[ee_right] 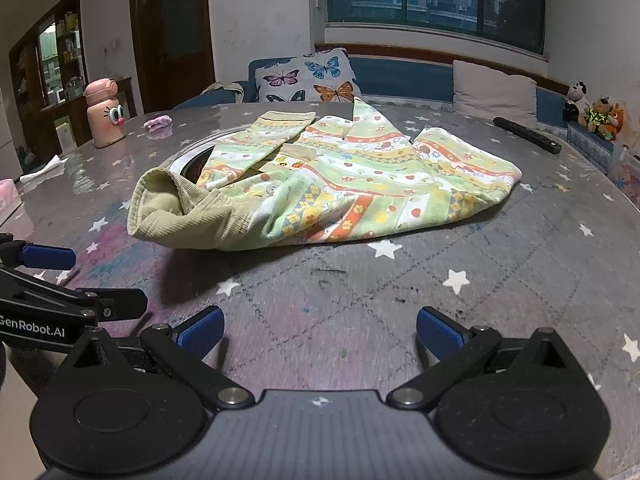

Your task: Fold clothes

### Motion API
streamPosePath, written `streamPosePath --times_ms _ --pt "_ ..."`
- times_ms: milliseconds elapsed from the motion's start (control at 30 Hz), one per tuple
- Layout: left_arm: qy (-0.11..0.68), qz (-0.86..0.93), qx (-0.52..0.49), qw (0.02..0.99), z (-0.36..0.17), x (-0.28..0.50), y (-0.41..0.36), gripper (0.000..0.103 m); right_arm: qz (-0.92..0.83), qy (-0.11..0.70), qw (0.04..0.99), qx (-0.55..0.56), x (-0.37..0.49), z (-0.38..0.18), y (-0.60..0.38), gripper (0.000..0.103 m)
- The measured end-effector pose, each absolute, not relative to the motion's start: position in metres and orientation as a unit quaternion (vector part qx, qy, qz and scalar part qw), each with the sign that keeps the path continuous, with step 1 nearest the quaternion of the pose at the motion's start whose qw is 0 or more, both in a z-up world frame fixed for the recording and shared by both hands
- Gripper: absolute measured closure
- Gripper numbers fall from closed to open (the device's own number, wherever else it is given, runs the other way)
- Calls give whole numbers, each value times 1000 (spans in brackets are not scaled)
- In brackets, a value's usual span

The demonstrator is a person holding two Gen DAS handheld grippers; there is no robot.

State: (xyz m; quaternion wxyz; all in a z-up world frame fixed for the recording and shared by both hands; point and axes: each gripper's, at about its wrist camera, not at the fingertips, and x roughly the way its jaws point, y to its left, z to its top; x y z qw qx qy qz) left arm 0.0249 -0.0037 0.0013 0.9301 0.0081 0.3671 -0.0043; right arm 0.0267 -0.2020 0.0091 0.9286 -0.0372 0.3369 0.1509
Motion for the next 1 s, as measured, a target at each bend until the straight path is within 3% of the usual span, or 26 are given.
streamPosePath --times_ms 867,1000 --pt "317 0 44 948 52 117 32 1 158 319 934 -36 121 49 -213 0" --pt "316 -25 58 947 49 145 19 9 150 317 936 -26 153 52 -215 1"
